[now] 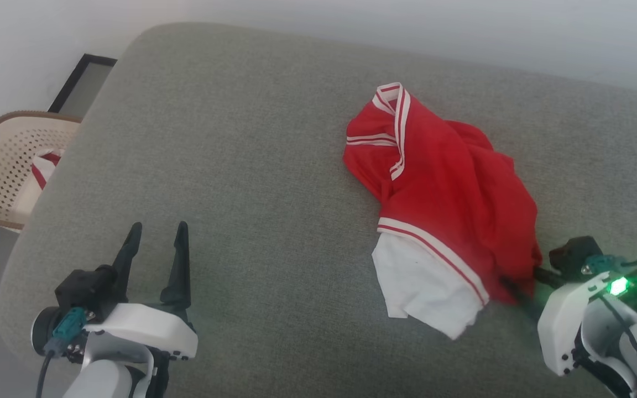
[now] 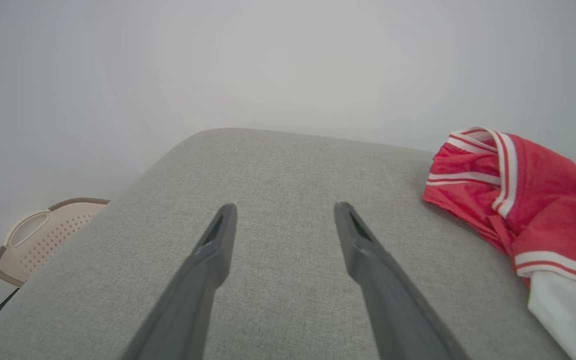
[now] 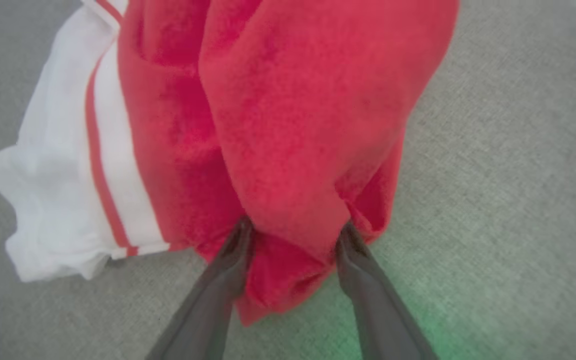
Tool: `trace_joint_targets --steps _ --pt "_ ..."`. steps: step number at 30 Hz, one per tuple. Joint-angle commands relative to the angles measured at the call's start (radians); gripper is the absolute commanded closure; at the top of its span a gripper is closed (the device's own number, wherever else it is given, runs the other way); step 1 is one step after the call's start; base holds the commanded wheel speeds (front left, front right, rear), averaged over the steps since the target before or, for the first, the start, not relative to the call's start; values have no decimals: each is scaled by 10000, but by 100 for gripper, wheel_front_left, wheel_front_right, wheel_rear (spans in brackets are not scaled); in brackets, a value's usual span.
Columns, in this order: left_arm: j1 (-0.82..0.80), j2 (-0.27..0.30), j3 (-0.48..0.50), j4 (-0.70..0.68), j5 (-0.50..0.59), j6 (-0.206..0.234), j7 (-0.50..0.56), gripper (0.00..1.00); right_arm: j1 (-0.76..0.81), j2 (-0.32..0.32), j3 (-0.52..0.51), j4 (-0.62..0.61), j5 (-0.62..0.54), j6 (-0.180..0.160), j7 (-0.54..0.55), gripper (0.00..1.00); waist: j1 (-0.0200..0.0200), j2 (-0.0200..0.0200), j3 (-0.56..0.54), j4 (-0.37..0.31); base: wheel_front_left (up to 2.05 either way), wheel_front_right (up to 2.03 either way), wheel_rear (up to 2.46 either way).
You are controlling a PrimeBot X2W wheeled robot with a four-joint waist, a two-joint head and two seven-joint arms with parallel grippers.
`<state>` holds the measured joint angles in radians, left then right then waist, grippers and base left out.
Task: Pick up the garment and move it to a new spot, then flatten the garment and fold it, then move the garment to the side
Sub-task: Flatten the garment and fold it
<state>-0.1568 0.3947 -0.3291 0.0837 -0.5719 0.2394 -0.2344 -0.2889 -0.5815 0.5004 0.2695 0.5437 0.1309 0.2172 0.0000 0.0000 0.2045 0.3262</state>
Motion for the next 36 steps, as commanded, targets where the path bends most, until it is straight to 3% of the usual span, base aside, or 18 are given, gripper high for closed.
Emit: trace_joint_targets --steps 1,19,20,23,24,25,36 --pt "-173 -47 35 23 -5 -31 -70 0 -87 -36 3 173 -52 -3 -83 100 0 0 26 11 0 0 0" --pt "-415 -195 53 135 139 -196 -249 0 -2027 -965 -1545 1935 -212 -8 -907 100 0 0 368 -43 0 0 0" --pt "-459 -230 38 158 147 -213 -256 0 -2134 -986 -1505 2135 -163 -9 -921 94 0 0 402 -30 0 0 0" --pt "-574 -323 21 234 189 -222 -261 0 -2408 -902 -1318 2662 114 -8 -964 60 0 0 476 -20 0 0 0" --pt "-586 -353 14 263 192 -231 -269 0 -2519 -944 -1228 2819 132 -9 -1005 12 0 0 486 -23 0 0 0" --pt "-583 -369 18 296 201 -232 -277 0 -2610 -934 -1138 2928 231 -9 -1067 0 0 0 487 -33 0 0 0" --pt "-481 -286 194 391 243 -312 -304 0 -2874 -1089 -422 2763 934 -8 -1488 0 0 0 290 -334 0 0 0"
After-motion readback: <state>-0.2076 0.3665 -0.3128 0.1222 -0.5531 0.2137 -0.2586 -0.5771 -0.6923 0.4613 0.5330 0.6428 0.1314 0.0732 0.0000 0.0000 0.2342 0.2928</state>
